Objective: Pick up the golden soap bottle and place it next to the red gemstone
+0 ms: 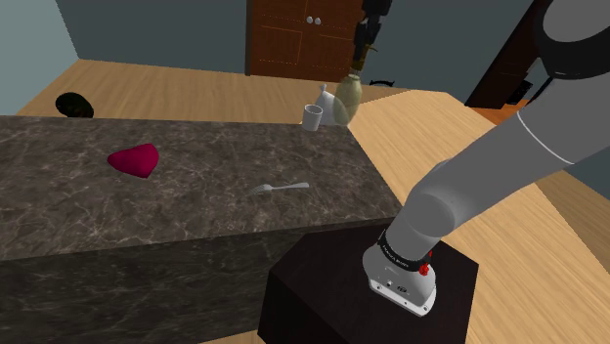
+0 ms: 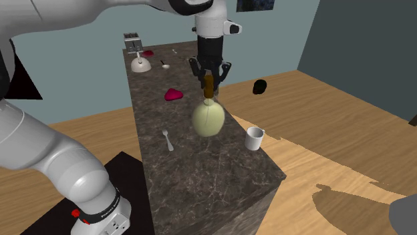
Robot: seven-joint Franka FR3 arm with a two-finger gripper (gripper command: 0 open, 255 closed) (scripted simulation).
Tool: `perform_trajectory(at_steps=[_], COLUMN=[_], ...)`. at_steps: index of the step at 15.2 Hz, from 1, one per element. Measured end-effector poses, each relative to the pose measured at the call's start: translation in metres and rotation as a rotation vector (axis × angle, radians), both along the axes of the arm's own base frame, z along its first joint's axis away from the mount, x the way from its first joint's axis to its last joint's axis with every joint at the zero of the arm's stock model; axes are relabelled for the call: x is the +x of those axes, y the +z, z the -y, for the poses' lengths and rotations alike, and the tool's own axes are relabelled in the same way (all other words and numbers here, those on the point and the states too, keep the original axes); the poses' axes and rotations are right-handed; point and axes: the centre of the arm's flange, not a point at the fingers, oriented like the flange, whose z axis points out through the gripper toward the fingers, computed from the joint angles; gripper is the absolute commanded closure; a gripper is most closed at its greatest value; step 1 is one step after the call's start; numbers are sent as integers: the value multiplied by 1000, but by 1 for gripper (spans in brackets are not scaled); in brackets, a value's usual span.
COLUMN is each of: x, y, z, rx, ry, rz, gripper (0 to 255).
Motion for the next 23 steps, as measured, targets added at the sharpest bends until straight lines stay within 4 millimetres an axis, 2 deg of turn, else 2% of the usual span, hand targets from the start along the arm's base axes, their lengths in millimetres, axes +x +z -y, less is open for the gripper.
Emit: perform_trajectory(at_steps=[23], x=[-1], y=[121], z=[-1], rx=[0], ry=[0], rz=[0], gripper=[255])
